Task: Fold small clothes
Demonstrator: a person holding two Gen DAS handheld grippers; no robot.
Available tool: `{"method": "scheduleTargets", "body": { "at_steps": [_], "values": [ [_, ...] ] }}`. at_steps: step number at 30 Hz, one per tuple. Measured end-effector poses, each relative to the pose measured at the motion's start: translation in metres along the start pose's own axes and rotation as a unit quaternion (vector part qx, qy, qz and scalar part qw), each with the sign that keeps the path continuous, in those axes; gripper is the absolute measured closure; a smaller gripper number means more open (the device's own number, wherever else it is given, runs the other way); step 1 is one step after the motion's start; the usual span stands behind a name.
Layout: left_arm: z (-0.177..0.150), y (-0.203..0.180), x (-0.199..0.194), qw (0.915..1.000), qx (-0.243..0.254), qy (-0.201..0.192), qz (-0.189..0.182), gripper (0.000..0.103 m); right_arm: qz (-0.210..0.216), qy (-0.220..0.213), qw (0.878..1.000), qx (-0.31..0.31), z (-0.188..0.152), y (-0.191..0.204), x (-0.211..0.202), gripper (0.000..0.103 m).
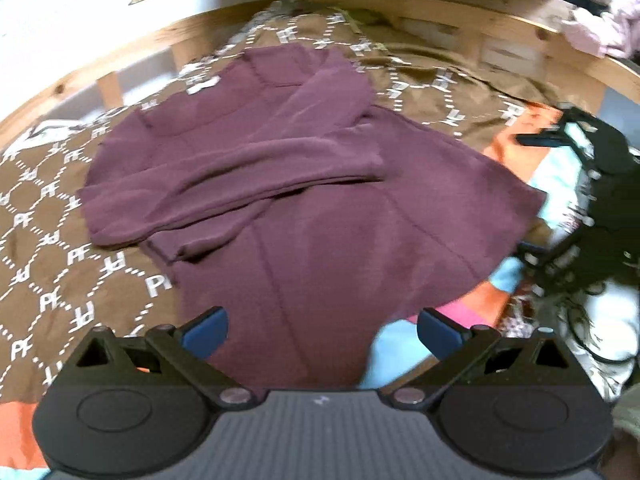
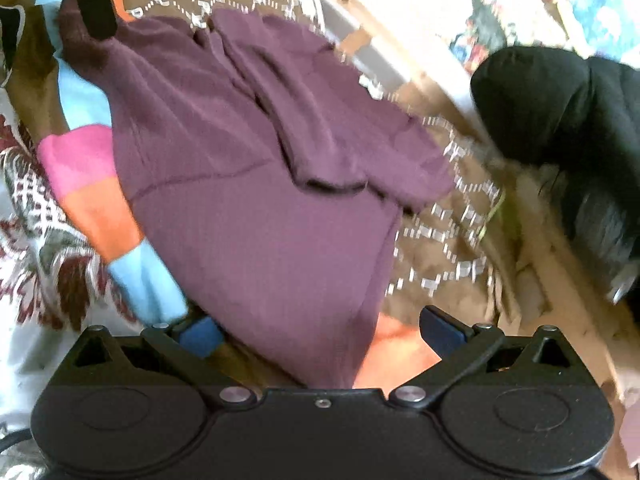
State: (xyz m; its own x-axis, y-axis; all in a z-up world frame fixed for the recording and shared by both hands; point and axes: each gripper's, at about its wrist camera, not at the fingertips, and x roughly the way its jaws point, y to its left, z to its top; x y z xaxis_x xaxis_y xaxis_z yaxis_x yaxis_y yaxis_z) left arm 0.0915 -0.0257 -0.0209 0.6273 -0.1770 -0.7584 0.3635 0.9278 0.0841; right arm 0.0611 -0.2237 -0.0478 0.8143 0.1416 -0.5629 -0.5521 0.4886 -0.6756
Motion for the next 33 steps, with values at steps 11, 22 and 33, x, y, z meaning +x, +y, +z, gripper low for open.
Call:
{"method": "scheduleTargets", "body": {
  "at_steps": [11, 22, 33],
  "values": [
    [-0.018, -0.036, 0.017, 0.9955, 0.087, 0.013, 0.036, 0.001, 0.095, -0.047, 0.975, 0.195, 0.018, -0.056, -0.018, 0.097],
    [-0.024, -0.024, 0.035, 0.9931, 0.066, 0.036, 0.089, 0.008, 0.171, -0.051, 0.906, 0.385, 0.036, -0.134, 0.014, 0.097],
    [-0.034, -0.008, 0.017, 0.9857, 0.074, 0.02, 0.15, 0.04, 0.175, -0.03, 0.903, 0.391, 0.023, -0.139, 0.02, 0.097]
  ]
}}
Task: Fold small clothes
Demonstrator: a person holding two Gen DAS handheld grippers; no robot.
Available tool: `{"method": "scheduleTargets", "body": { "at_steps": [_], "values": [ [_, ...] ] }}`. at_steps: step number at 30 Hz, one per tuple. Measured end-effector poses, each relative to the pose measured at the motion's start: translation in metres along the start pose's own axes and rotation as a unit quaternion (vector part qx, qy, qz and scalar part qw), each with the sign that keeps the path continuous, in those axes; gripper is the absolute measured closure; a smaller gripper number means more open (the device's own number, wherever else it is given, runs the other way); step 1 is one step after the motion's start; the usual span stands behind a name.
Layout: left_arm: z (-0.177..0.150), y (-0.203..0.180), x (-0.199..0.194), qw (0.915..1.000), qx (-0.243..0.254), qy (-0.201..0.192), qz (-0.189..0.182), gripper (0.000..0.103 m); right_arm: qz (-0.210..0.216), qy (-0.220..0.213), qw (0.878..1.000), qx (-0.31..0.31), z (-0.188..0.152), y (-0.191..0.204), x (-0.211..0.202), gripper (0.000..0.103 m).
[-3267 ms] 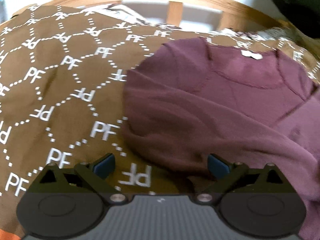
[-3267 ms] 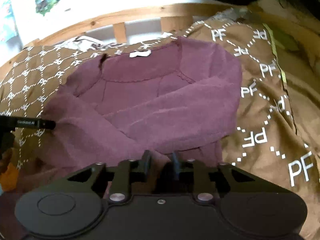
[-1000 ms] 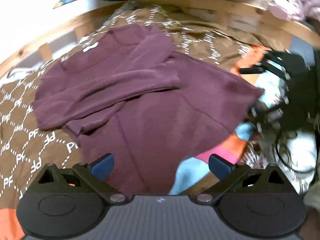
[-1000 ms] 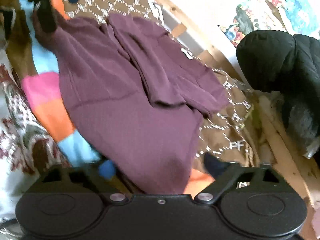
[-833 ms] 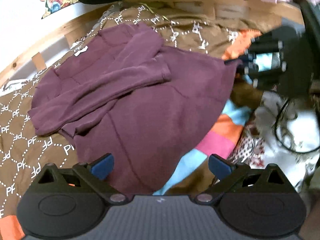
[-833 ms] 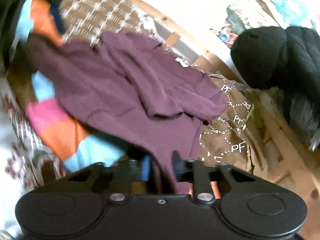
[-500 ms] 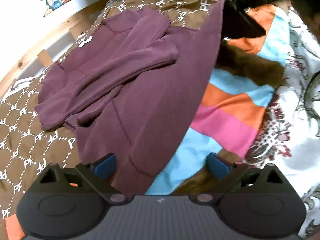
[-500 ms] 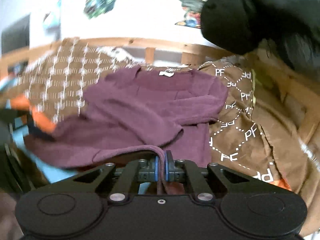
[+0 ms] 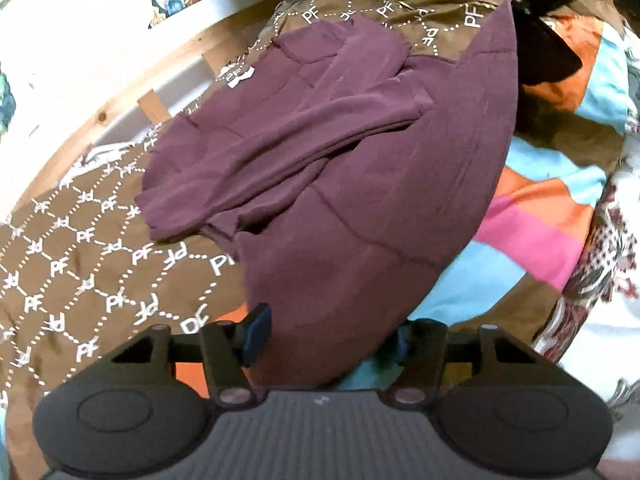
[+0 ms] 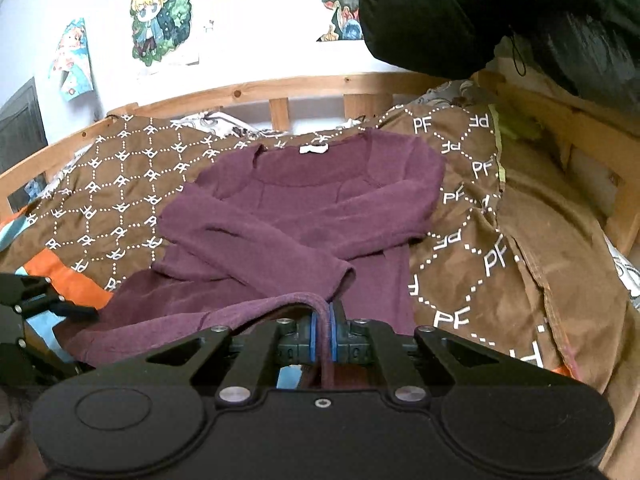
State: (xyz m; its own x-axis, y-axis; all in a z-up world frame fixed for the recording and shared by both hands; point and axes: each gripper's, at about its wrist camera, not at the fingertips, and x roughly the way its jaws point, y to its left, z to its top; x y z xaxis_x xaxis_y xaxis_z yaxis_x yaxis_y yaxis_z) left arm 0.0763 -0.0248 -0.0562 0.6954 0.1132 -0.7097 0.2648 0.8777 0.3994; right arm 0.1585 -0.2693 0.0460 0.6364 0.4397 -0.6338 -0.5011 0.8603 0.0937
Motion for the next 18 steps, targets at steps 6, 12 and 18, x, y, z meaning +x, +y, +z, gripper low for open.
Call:
{"method": "scheduleTargets", "body": {
  "at_steps": [6, 12, 18],
  "values": [
    [-0.009, -0.007, -0.003, 0.9991, 0.042, -0.002, 0.011, 0.04, 0.007, 0.006, 1.0, 0.029, 0.005, -0.007, 0.005, 0.097],
    [-0.006, 0.001, 0.001, 1.0, 0.002, 0.005, -0.007, 0.059, 0.053, 0.036, 0.989, 0.132, 0.028, -0.03, 0.024, 0.097],
    [-0.004, 0.02, -0.006, 0.9989, -0.041, -0.017, 0.013, 0.096, 0.05, 0.059, 0.986, 0.15, 0.037, -0.037, 0.037, 0.096]
  ]
}}
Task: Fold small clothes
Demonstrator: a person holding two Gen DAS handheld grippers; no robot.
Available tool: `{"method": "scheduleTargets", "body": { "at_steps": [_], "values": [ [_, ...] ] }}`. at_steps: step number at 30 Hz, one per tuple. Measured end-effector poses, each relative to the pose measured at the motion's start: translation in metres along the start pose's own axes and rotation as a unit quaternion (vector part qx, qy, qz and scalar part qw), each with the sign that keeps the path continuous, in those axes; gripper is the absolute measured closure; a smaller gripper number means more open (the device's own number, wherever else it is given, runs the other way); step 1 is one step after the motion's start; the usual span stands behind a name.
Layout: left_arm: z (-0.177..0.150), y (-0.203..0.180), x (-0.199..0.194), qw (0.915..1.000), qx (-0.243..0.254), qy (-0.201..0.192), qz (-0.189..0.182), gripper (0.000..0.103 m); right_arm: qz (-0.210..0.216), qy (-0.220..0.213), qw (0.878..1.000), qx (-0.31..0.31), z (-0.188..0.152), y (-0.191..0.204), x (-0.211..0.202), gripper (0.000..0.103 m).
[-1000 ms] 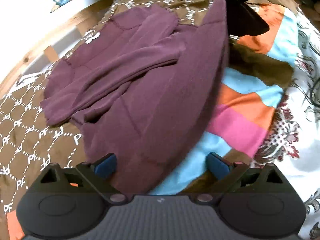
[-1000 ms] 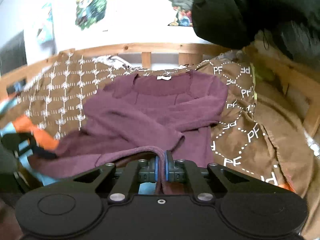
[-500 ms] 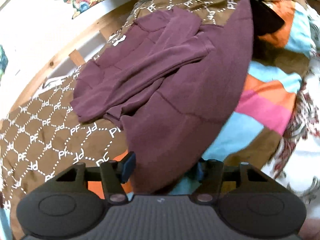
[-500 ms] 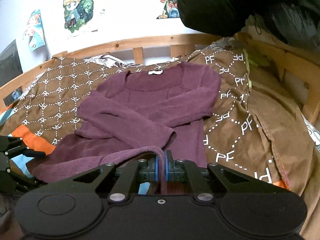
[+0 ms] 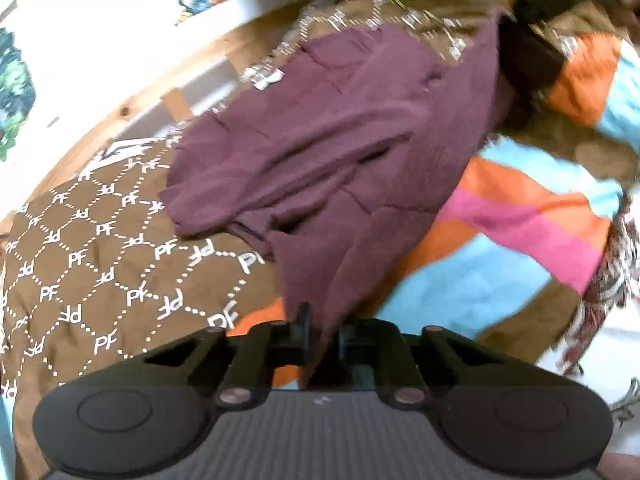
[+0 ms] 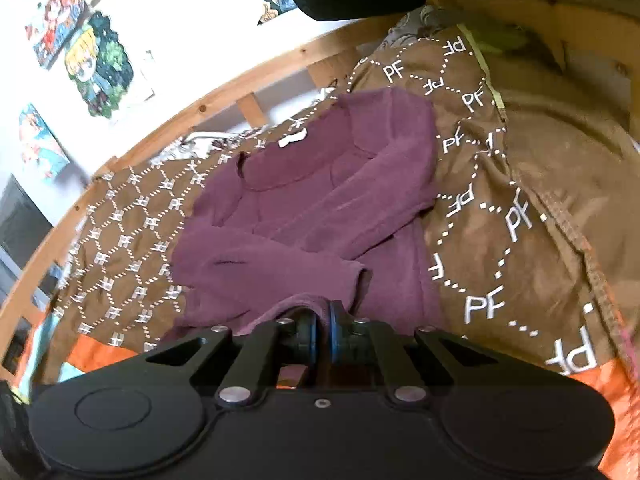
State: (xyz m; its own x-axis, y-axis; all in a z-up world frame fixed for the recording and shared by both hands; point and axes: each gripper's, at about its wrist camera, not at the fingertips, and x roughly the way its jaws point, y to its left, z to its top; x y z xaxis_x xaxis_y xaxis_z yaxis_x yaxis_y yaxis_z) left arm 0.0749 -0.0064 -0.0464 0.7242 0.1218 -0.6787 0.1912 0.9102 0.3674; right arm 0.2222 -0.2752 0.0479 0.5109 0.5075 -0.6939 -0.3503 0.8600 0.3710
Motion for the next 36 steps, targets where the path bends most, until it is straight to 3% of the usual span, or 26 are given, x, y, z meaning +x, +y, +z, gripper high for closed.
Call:
{"method": "scheduleTargets", "body": {
  "at_steps": [3, 6, 7, 8, 10, 19, 22, 29, 31, 33, 36],
  "values": [
    [0.001, 0.014, -0.007, 0.9993, -0.033, -0.018, 0.005, 0.097, -0.017, 0.002, 0.998, -0.06, -0.013, 0.012, -0.004, 0.094],
    [0.001, 0.023, -0.017, 0.9981, -0.053, -0.031, 0.009, 0.098, -0.049, 0.006, 0.985, -0.168, -0.042, 0.031, -0.012, 0.09],
    [0.001, 0.025, -0.022, 0.9977, -0.058, -0.035, 0.006, 0.098, -0.054, 0.004, 0.979, -0.195, -0.052, 0.036, -0.016, 0.091],
    [0.001, 0.026, -0.028, 0.9971, -0.063, -0.041, 0.003, 0.098, -0.058, 0.001, 0.973, -0.222, -0.064, 0.04, -0.02, 0.098],
    [0.0, 0.027, -0.042, 0.9957, -0.075, -0.054, 0.004, 0.098, -0.061, -0.007, 0.966, -0.252, -0.083, 0.046, -0.03, 0.098],
    [-0.013, 0.027, -0.094, 0.9887, -0.129, -0.071, 0.026, 0.099, -0.054, -0.068, 0.959, -0.27, -0.103, 0.06, -0.081, 0.099],
    [-0.025, 0.024, -0.113, 0.988, -0.134, -0.074, 0.024, 0.099, -0.048, -0.072, 0.949, -0.304, -0.11, 0.068, -0.1, 0.099],
    [-0.049, 0.025, -0.152, 0.985, -0.158, -0.069, 0.008, 0.099, -0.013, -0.036, 0.943, -0.33, -0.135, 0.091, -0.142, 0.099],
    [-0.053, 0.028, -0.156, 0.9848, -0.162, -0.063, 0.001, 0.099, -0.007, -0.015, 0.936, -0.353, -0.144, 0.1, -0.149, 0.099],
    [-0.052, 0.032, -0.154, 0.9852, -0.161, -0.058, -0.006, 0.099, -0.009, 0.001, 0.929, -0.369, -0.148, 0.104, -0.149, 0.099],
    [-0.037, 0.038, -0.147, 0.986, -0.156, -0.058, -0.006, 0.098, -0.014, 0.006, 0.929, -0.369, -0.14, 0.108, -0.14, 0.099]
  ]
}}
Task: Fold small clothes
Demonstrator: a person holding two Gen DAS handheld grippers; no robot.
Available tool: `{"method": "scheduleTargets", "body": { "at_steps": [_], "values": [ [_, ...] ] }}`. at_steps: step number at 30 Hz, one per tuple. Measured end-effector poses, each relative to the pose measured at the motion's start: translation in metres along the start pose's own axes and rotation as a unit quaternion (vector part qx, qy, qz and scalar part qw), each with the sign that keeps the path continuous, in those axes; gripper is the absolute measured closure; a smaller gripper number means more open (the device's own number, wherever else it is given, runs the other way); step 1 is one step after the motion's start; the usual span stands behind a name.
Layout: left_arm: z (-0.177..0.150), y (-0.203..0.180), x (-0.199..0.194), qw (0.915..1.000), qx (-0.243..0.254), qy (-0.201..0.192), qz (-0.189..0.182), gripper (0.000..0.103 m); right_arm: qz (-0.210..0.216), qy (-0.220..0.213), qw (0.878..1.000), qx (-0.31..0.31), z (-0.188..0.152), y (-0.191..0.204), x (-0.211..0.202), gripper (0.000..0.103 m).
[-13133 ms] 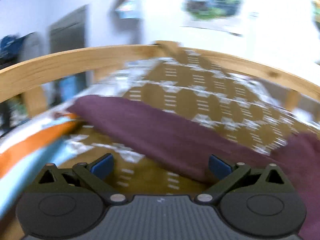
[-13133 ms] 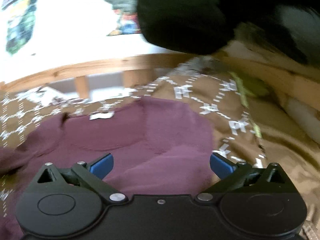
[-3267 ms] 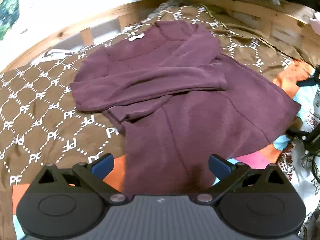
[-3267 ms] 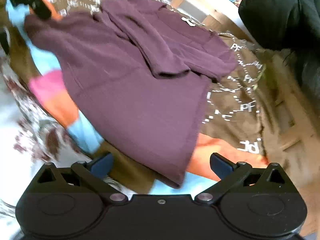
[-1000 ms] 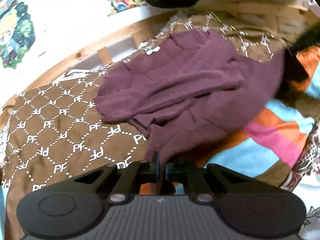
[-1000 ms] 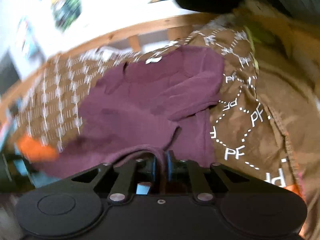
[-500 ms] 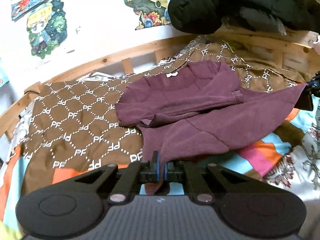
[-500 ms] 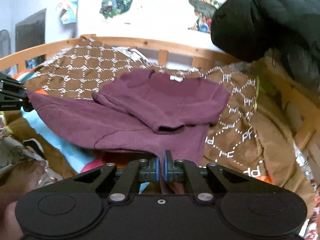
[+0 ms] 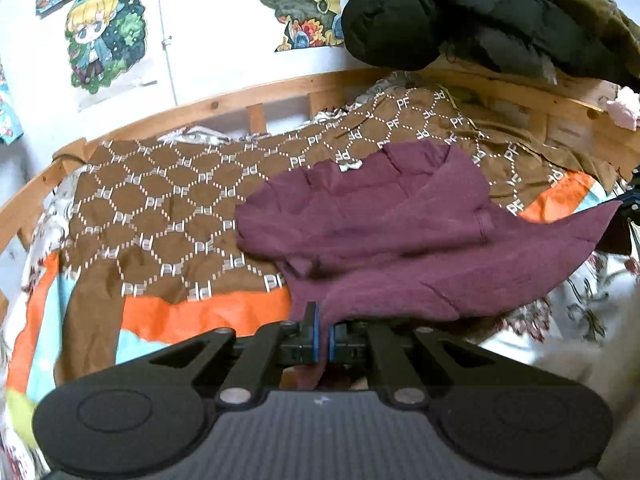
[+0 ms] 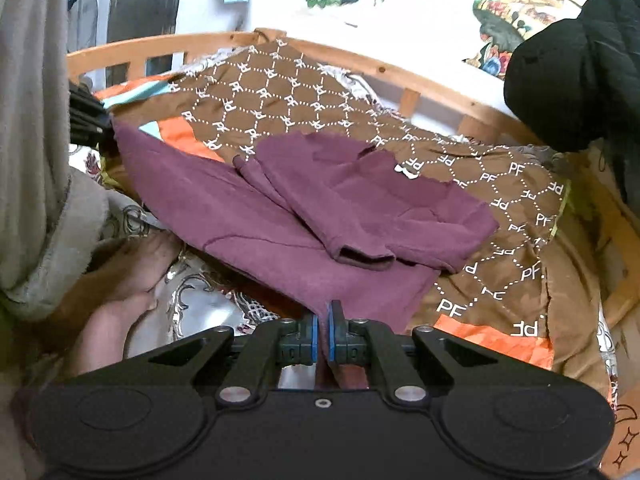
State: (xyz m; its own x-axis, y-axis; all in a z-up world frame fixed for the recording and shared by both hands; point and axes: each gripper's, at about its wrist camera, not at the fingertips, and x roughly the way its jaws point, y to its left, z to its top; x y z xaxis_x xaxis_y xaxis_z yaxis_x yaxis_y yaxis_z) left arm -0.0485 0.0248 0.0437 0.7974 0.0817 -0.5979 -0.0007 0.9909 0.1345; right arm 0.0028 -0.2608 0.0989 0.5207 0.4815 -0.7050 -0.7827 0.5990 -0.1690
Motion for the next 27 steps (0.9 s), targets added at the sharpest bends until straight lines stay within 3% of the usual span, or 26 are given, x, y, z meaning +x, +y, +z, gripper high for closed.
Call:
{"method": "scheduleTargets", "body": {
  "at_steps": [10, 13, 17, 23, 27],
  "values": [
    [0.122, 0.014, 0.069, 0.9974, 0.027, 0.02, 0.063, 0.098, -0.082, -0.041, 0.995, -0.049, 0.09, -0.067, 0.058, 0.099],
    [0.158, 0.027, 0.103, 0.9973, 0.021, 0.03, 0.063, 0.098, -0.107, -0.041, 0.992, -0.047, 0.119, -0.1, 0.09, 0.099],
    [0.198, 0.049, 0.171, 0.9963, 0.016, 0.059, 0.06, 0.098, -0.107, -0.038, 0.993, -0.006, 0.139, -0.145, 0.14, 0.099],
    [0.209, 0.069, 0.26, 0.9938, 0.039, 0.091, 0.051, 0.097, -0.086, -0.007, 0.996, 0.028, 0.157, -0.193, 0.227, 0.099],
    [0.204, 0.085, 0.317, 0.9913, -0.015, 0.128, 0.028, 0.097, -0.072, 0.022, 0.997, 0.03, 0.157, -0.21, 0.277, 0.099]
  ]
}}
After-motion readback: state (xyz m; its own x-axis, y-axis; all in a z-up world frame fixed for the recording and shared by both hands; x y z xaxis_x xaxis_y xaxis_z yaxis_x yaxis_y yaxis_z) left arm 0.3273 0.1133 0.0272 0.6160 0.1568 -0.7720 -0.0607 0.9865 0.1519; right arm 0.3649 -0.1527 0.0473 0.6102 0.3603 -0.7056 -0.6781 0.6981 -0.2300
